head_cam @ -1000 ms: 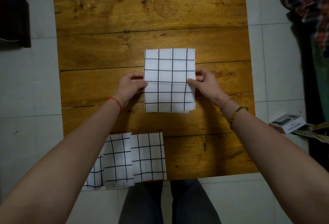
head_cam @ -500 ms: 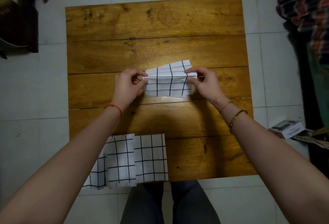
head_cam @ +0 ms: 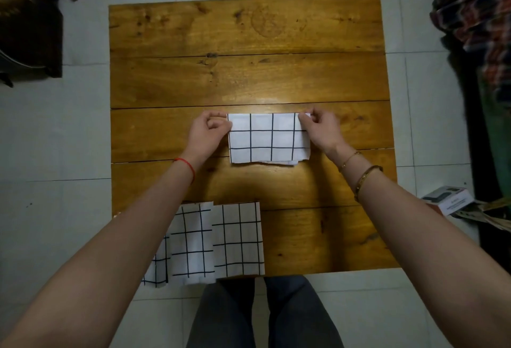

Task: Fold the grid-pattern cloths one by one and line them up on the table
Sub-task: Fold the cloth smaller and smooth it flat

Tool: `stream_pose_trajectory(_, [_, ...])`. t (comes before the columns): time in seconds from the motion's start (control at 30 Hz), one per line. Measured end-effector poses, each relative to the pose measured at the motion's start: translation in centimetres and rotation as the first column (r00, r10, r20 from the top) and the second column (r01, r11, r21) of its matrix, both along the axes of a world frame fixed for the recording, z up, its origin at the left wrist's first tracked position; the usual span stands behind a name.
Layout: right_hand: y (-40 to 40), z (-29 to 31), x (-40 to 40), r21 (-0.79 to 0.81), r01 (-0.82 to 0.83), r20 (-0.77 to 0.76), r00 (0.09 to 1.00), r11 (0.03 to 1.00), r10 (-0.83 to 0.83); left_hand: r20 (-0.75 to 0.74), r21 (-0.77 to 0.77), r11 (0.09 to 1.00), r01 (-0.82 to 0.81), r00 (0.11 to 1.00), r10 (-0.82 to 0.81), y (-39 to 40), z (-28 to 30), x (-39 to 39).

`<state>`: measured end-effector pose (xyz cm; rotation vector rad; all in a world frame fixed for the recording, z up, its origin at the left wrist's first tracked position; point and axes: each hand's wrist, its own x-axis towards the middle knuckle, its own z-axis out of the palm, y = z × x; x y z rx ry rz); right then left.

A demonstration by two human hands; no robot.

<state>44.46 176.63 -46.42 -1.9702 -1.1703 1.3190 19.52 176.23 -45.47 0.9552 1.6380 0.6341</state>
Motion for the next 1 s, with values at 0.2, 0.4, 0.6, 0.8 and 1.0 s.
stream_pose_trajectory(0.2, [-0.4,-2.1,-1.0,-0.098,-0.007,0.148,0.989,0.995,0.022,-0.069,-0.078,0.997,-0.005,0.998,0.0,-0.8,-2.7,0.5])
stream_pose_trajectory(0.4, [-1.4,-1.9,-2.8,0.006,-0.32,0.521,0.81,0.947,0.27,-0.589,0.119,0.836,0.536,0.716,-0.375,-1.9,-2.8,0.6])
stream_pose_trajectory(0.6, [-2.5,-1.6,-7.3,-0.006,-0.639,0.745,0.51,0.769,0.43,-0.774,-0.102,0.649,0.753,0.35,-0.528,-2.2,-4.2,1.0])
stream_pose_trajectory(0.8, [-2.3,-3.6,-9.0,-0.185,-0.826,0.693,0.275,0.533,0.666,-0.832,-0.181,0.629,0.756,0.223,-0.508,-3.1,-5.0,0.7])
stream_pose_trajectory(1.0, [-2.9,-4.3,-7.6,-0.239,-0.798,0.7,0.253,0.553,0.668,-0.882,-0.218,0.662,0.717,0.146,-0.448,-4.5,-5.1,0.4])
